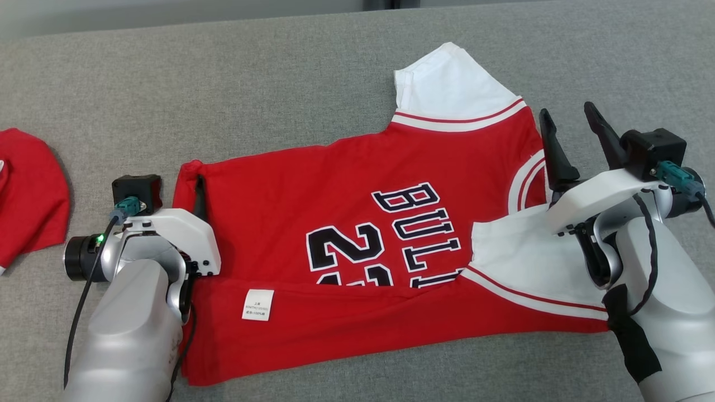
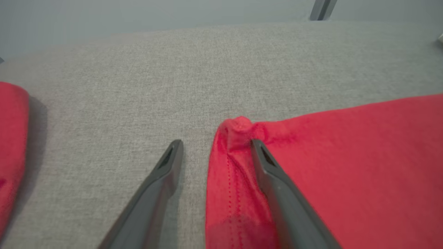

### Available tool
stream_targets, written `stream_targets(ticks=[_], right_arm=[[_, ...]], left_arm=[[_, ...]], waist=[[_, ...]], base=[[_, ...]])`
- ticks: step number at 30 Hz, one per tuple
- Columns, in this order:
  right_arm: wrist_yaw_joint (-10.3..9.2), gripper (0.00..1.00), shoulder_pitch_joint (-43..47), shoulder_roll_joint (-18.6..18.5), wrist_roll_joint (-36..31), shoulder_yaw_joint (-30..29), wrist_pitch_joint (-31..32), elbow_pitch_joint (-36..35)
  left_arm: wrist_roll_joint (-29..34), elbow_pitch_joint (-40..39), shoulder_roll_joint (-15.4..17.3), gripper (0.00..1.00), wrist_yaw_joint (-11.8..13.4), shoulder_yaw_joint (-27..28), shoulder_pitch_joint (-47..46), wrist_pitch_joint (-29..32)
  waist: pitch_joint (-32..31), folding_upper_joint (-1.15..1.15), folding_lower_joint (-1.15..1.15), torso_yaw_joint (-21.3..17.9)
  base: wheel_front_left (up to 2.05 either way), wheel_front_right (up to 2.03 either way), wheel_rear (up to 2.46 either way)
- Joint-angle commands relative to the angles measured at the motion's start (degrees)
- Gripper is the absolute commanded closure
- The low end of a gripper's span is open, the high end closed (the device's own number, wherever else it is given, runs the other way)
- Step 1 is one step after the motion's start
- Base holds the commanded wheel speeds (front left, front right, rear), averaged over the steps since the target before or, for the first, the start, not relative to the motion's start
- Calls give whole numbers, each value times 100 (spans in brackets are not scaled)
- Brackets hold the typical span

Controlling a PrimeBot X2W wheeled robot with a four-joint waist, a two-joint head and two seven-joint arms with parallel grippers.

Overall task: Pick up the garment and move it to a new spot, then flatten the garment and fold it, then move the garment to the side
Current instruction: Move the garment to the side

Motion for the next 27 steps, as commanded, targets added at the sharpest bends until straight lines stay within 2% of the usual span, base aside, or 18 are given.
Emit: stream_targets(ticks=[1,2,3,4,5,11,17,18,23,27], right_arm=[[-2,0,-58,-50,29,11,0,24],[-2,0,-96,-57,45,31,0,48],[-2,0,-143,-58,71,52,0,69],[-2,0,-202,-64,77,99,0,115],[-2,0,-287,-77,91,152,5,184],[-2,0,-1032,-279,344,485,687,676],[-2,0,-1818,-584,711,677,1520,1117],[-2,0,-2031,-702,732,788,1734,1258],[-2,0,-2470,-892,903,839,2125,1651],[-2,0,-2745,-1008,966,960,2348,1895]], left_arm=[[-31,25,-2,0,-20,-15,-103,-36],[-40,87,-17,9,-43,-30,-138,-52],[-42,151,-30,37,-57,-49,-163,-68],[-38,207,-42,71,-87,-69,-191,-75],[-43,258,-54,100,-110,-88,-224,-90],[10,362,-123,100,-178,-227,-520,-232],[31,149,-229,100,-182,-425,-714,-398],[20,56,-263,100,-188,-528,-740,-419],[-328,-395,-296,100,-252,-1003,-675,-440],[-777,-835,-300,100,-90,-1617,-593,-444]], waist=[[17,0,0,12],[36,0,0,24],[53,0,0,38],[70,0,0,53],[92,0,0,71],[237,0,0,292],[452,0,0,730],[541,0,0,896],[790,0,0,1248],[968,0,0,1479]], base=[[0,0,0],[0,0,0],[0,0,0],[0,0,0],[0,0,0],[0,0,0],[0,0,0],[0,0,0],[0,0,0],[0,0,0]])
